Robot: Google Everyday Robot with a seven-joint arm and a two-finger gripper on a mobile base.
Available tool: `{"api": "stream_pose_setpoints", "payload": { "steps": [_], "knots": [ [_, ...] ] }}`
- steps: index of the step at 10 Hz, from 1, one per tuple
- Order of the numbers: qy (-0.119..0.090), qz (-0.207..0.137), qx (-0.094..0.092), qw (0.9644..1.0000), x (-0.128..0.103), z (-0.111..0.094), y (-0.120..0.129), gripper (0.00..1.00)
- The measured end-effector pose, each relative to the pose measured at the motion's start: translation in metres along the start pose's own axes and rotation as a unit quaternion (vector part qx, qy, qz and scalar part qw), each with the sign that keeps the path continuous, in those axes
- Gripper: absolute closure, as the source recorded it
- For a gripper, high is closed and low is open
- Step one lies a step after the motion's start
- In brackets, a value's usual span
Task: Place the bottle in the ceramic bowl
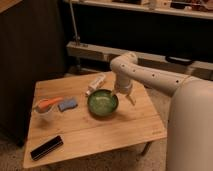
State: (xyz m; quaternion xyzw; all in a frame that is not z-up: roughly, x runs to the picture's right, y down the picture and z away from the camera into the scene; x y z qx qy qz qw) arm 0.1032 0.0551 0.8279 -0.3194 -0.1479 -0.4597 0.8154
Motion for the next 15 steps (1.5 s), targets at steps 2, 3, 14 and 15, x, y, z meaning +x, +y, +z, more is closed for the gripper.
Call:
{"api": "stream_pose_setpoints", "payload": {
  "steps": [2,3,14,15],
  "knots": [
    [0.000,0.000,0.000,1.0000,0.000,0.000,0.000,0.20],
    [0.000,0.000,0.000,1.0000,0.000,0.000,0.000,0.20],
    [0.042,-0.066,0.087,0.9931,0.042,-0.026,-0.077,0.20],
    [0.049,-0.082,0.100,0.9903,0.050,-0.032,-0.108,0.20]
  ]
}}
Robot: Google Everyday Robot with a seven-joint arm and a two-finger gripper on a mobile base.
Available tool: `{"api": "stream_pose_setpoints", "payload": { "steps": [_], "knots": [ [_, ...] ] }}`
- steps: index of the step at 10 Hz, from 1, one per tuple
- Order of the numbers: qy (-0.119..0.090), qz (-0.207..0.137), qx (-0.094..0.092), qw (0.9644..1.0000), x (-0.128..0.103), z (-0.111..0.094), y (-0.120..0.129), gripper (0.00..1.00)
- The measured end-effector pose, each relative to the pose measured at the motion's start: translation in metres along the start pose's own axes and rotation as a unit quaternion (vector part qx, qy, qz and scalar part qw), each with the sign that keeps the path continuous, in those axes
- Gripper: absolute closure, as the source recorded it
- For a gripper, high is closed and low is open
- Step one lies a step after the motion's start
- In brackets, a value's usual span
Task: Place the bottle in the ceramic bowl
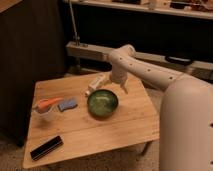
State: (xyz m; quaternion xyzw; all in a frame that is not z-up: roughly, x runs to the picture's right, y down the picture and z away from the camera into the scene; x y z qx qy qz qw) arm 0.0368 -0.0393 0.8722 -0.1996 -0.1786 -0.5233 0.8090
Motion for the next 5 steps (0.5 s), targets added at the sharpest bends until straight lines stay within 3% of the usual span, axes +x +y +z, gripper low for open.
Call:
{"api": "stream_pose_setpoints", "payload": {
  "steps": [2,3,4,5],
  "knots": [
    [0.009,-0.027,0.034,0.9990,0.021,0.001,-0.040,0.20],
    [0.019,-0.039,0.065,0.9970,0.027,0.001,-0.053,0.20],
    [0.029,-0.046,0.093,0.9942,0.032,0.003,-0.061,0.20],
    [0.029,-0.045,0.103,0.9933,0.035,0.006,-0.061,0.20]
  ]
}}
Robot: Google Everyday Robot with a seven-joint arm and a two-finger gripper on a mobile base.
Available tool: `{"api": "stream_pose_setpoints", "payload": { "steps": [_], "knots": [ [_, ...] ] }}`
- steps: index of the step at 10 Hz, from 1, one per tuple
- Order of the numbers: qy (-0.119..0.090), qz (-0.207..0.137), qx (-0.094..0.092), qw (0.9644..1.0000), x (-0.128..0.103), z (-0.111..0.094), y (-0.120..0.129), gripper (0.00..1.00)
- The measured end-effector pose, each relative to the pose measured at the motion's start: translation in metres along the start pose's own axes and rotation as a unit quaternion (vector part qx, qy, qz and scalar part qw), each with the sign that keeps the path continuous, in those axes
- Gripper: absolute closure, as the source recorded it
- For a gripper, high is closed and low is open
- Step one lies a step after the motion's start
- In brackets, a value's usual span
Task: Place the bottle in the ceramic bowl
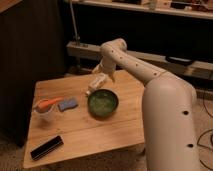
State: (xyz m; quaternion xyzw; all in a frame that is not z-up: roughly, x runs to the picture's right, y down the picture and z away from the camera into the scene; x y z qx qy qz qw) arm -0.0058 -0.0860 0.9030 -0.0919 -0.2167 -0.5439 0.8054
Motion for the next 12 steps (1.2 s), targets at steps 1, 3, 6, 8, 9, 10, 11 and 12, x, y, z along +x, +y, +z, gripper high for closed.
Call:
{"api": "stream_pose_setpoints", "payload": {
  "steps": [1,3,6,8,9,10,11,12],
  "knots": [
    [-0.002,-0.003,0.008,1.0000,0.002,0.005,-0.002,0.20],
    [0.000,-0.015,-0.004,0.9999,0.002,0.016,-0.013,0.20],
    [-0.005,-0.021,-0.031,0.9993,0.003,0.037,-0.025,0.20],
    [-0.017,-0.018,-0.036,0.9990,0.002,0.056,-0.025,0.20],
    [-0.021,-0.018,-0.034,0.9990,0.002,0.062,-0.022,0.20],
    [-0.022,-0.018,-0.030,0.9992,0.001,0.065,-0.021,0.20],
    [-0.019,-0.022,-0.024,0.9993,0.000,0.070,-0.023,0.20],
    [-0.019,-0.025,-0.023,0.9992,-0.001,0.073,-0.024,0.20]
  ]
}}
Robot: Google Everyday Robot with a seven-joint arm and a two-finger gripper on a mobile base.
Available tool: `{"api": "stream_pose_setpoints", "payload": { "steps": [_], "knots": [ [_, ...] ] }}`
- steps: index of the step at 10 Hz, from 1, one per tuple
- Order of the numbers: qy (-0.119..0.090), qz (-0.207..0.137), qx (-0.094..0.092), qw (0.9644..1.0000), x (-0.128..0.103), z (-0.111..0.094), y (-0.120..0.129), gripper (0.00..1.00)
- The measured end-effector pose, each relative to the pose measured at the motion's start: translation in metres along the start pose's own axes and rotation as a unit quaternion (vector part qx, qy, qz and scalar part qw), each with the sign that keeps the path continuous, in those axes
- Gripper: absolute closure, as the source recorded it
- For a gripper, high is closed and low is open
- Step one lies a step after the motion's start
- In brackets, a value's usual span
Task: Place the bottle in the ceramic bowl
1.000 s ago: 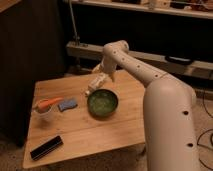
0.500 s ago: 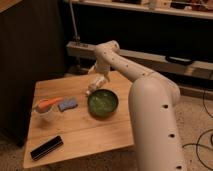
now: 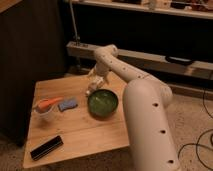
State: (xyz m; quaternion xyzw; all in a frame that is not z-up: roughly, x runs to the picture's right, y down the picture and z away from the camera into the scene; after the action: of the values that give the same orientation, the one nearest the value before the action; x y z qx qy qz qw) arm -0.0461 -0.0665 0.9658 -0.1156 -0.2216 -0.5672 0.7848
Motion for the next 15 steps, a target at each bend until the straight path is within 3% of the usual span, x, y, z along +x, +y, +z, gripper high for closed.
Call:
{"api": "stream_pose_setpoints", "payload": {
  "steps": [5,9,11,15],
  "knots": [
    [-0.002,-0.010,-0.011,0.9999,-0.002,0.024,0.002,0.20],
    [0.010,-0.028,-0.023,0.9993,-0.005,0.041,-0.003,0.21],
    [0.015,-0.039,-0.035,0.9985,-0.009,0.049,-0.010,0.35],
    [0.020,-0.043,-0.054,0.9974,-0.010,0.054,-0.013,0.78]
  ]
}}
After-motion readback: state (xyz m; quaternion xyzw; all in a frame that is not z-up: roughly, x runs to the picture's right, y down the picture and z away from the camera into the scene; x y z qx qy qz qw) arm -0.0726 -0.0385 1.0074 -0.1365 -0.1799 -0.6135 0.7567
